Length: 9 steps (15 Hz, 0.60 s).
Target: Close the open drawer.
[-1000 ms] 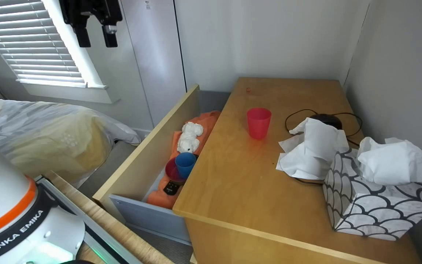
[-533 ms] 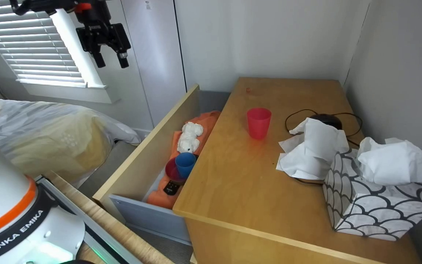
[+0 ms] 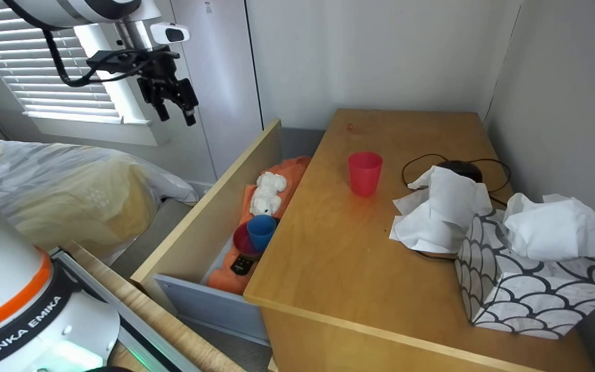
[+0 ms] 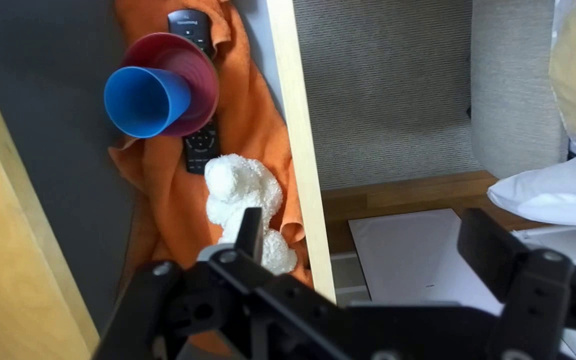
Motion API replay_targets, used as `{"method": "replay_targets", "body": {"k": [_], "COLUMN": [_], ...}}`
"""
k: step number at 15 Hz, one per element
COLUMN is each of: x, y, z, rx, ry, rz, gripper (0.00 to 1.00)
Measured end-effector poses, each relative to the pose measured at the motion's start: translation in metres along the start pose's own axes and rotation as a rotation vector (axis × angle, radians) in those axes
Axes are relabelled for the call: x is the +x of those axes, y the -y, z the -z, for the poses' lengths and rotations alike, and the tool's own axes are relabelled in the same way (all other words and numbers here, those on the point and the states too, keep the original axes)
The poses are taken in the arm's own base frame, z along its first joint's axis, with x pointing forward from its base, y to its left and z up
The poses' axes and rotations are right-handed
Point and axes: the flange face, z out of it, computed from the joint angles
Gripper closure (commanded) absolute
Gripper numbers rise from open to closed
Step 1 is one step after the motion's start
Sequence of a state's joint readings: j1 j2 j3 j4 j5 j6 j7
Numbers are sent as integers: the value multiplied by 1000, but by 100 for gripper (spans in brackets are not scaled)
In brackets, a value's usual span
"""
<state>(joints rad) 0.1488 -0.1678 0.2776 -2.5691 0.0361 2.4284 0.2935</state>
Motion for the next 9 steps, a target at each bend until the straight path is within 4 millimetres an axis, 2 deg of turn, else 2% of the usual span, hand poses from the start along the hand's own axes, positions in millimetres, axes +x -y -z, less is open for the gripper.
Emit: {"method": "replay_targets", "body": {"k": [1, 2, 5, 9], "x": [4, 9, 19, 31], "y": [6, 12, 25, 31], "z": [-10, -19, -45, -80], "rx": [5, 7, -5, -24], "ry": [-2, -7, -20, -36], "rz": [-7, -13, -30, -69], "gripper": [25, 26, 49, 80]}}
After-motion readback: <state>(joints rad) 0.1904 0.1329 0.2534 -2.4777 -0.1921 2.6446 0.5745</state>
